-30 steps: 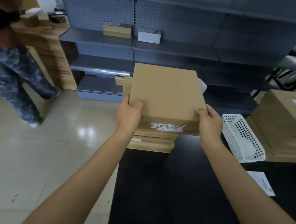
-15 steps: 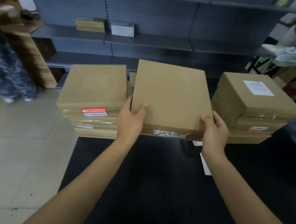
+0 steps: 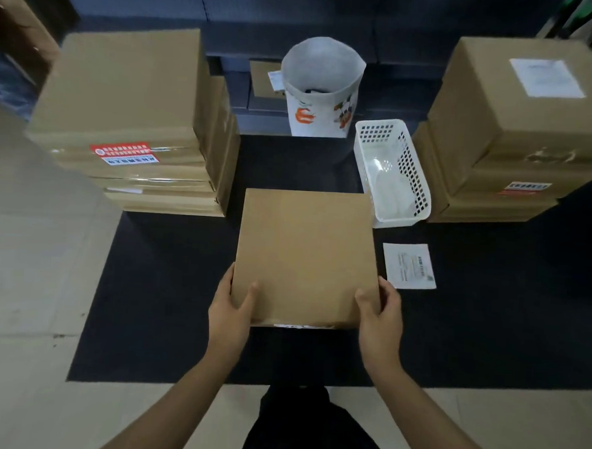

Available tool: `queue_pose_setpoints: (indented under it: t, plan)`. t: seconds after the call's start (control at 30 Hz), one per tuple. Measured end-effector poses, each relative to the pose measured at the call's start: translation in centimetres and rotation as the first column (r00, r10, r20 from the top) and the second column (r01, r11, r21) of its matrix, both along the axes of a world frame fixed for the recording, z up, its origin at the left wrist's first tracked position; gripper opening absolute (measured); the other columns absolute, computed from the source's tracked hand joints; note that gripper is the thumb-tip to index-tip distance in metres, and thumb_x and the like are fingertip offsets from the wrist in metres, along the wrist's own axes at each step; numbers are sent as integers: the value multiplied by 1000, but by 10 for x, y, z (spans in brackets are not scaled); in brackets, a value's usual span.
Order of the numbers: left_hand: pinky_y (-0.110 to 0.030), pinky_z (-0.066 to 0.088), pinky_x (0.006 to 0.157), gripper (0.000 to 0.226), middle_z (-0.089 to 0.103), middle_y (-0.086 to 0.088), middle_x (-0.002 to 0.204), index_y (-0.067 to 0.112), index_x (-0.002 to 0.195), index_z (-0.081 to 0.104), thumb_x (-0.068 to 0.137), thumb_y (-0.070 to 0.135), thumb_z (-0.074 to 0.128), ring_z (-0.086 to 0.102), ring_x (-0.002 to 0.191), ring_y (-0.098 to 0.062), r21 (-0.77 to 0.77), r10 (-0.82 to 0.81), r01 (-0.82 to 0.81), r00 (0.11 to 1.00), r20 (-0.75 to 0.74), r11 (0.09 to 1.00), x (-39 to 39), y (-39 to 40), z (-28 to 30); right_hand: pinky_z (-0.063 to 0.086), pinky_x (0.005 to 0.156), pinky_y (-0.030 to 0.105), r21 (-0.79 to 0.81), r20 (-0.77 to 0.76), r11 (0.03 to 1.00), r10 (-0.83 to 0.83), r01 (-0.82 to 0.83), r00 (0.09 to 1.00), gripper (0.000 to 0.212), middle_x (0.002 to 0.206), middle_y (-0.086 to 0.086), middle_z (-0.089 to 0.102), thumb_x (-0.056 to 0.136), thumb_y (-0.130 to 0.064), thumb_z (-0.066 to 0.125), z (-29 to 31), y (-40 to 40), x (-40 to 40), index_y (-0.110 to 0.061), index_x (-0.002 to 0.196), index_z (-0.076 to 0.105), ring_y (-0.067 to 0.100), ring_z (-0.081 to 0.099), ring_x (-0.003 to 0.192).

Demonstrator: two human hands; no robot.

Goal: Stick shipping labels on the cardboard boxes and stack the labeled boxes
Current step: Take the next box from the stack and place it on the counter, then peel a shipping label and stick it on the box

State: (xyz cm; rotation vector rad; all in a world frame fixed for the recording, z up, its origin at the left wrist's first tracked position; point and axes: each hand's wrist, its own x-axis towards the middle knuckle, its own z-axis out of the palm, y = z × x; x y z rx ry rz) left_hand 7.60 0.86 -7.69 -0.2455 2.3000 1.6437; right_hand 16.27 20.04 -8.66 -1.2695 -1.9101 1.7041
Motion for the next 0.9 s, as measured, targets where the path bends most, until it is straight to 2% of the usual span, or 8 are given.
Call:
queue_pose_setpoints:
  t: [0.17, 0.3, 0.53, 0.6, 0.77, 0.9]
  plan:
    - [-27, 43, 95, 59, 52, 14, 129, 27, 143, 37, 90, 38, 62, 52, 115, -8, -33, -40, 42, 998, 48, 999, 5, -4, -27, 41, 95, 28, -5, 62, 999, 47, -46, 997, 47, 129, -2, 50, 92, -20, 61, -25, 1, 9, -17, 135, 43, 13, 50, 115]
    - [-28, 43, 96, 59, 49, 14, 130, 27, 143, 34, 91, 36, 61, 50, 117, -10, -42, -68, 72, 994, 84, 997, 7, -9, -38, 46, 98, 33, 3, 85, 996, 92, -93, 992, 45, 127, 0, 51, 91, -19, 63, -35, 2, 13, -17, 132, 44, 14, 52, 115]
    - [-30, 44, 96, 58, 49, 8, 132, 24, 142, 34, 91, 34, 61, 51, 117, -11, -46, -89, 92, 994, 70, 995, 7, -12, -44, 44, 91, 25, 43, 103, 991, 123, -128, 987, 42, 124, -1, 51, 90, -15, 64, -37, 3, 12, -17, 128, 45, 10, 52, 109]
    - [-29, 45, 95, 59, 48, 8, 132, 24, 142, 34, 91, 33, 61, 51, 116, -12, -47, -101, 104, 992, 71, 993, 6, -13, -42, 45, 91, 27, 47, 112, 989, 136, -142, 984, 41, 122, -1, 52, 90, -15, 65, -36, 5, 12, -20, 125, 45, 10, 53, 107]
    - [-28, 45, 91, 58, 48, 5, 131, 22, 141, 35, 90, 29, 63, 52, 115, -14, -34, -122, 125, 989, 81, 992, 2, -14, -40, 46, 93, 29, 52, 144, 981, 180, -189, 973, 42, 122, -3, 53, 90, -20, 65, -34, 8, 15, -22, 127, 45, 11, 53, 110]
    - [-26, 45, 90, 57, 48, 3, 132, 20, 140, 36, 91, 29, 62, 51, 113, -13, -17, -140, 142, 987, 81, 990, -4, -16, -36, 45, 100, 38, 58, 182, 982, 166, -179, 969, 42, 126, -3, 52, 93, -35, 57, -34, 17, 16, -20, 131, 45, 13, 51, 116]
